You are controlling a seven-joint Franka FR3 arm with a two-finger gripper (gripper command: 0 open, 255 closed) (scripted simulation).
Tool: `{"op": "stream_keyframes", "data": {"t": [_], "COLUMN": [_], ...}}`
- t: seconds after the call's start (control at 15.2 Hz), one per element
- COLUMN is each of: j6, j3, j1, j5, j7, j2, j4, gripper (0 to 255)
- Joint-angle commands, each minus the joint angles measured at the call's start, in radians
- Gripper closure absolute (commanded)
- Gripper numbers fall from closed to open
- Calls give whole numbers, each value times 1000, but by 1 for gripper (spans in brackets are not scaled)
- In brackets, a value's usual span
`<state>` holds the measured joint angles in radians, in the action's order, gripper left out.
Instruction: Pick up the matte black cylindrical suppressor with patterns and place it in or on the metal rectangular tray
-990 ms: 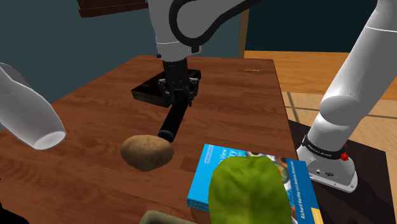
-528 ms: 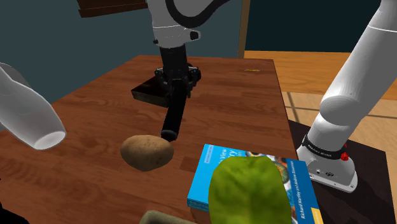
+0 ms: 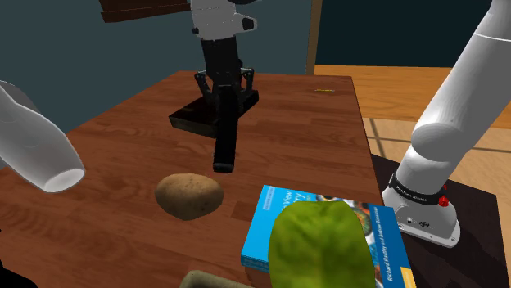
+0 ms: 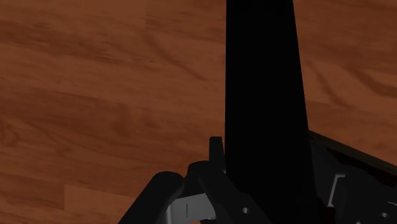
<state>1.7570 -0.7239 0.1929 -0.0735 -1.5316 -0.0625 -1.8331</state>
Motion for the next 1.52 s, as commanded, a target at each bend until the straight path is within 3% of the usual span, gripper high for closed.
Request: {"op": "stream_keyframes", "data": {"t": [0.0,0.2,0.73,1.12,1.32,1.45], "j6": [-27,-58,-104,-184,-256,-222], "j3": [1,2,44,86,114,115], "j1": [1,1,34,13,-24,-13], "j5": [-2,0,144,256,320,314], "j7": [0,-2,59,106,140,140], "j2": [-4,-2,219,418,551,540], "j4": [24,56,271,518,711,667], "gripper": [255,255,255,255,255,255]}}
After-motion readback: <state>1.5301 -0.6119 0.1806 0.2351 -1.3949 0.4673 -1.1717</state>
